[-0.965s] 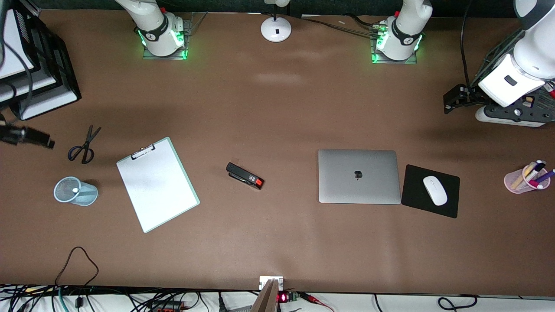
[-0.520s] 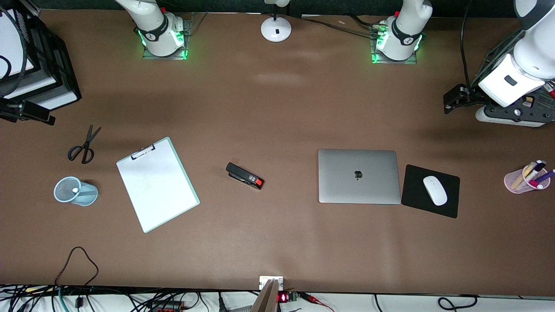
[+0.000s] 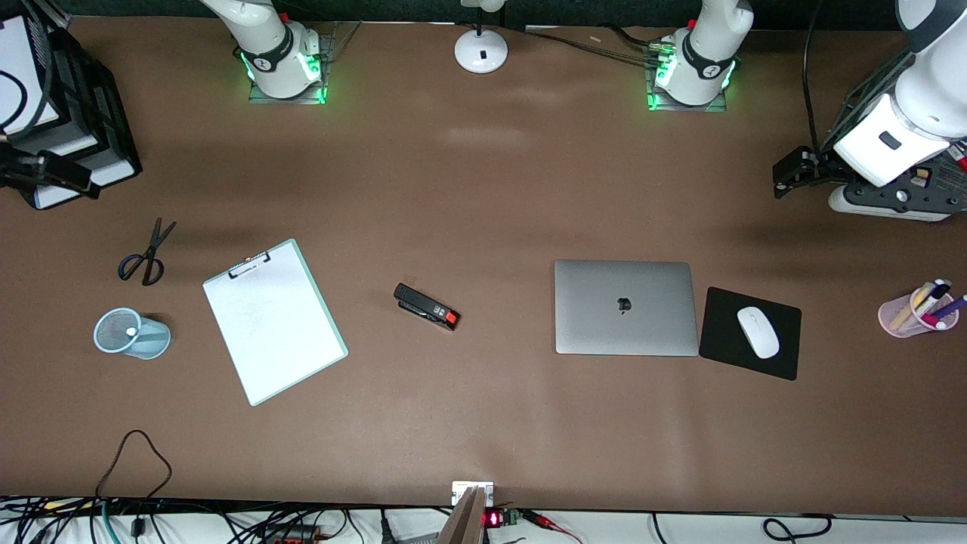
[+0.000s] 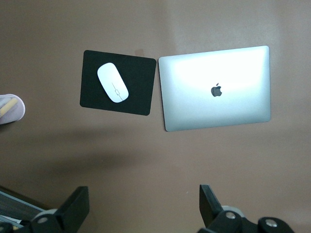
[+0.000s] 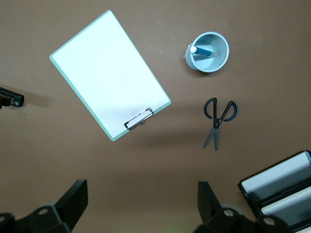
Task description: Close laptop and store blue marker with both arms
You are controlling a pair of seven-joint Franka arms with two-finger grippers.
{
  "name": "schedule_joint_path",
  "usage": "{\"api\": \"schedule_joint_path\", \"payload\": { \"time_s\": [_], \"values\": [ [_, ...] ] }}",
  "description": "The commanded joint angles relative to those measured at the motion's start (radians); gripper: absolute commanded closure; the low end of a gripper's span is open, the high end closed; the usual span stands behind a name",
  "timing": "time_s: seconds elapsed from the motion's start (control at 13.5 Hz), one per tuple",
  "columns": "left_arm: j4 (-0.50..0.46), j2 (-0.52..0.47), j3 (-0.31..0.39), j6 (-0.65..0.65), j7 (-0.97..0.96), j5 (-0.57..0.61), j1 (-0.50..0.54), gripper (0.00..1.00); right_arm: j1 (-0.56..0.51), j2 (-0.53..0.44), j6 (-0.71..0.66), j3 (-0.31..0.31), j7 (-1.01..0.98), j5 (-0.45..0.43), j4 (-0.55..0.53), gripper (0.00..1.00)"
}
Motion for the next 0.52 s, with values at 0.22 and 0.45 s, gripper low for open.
{"api": "schedule_joint_path", "payload": {
  "time_s": [0.22,0.45],
  "values": [
    [0.02,0.003,0.003,-0.022,0.021,-0.018,0.003,0.0,-0.001,-0.015,-0.002,0.005,0.012,0.0,-0.011,0.0],
    [0.02,0.003,0.003,-0.022,0.022,-0.018,0.003,0.0,-0.001,-0.016,-0.004,0.005,0.006,-0.001,-0.008,0.0]
  ]
}}
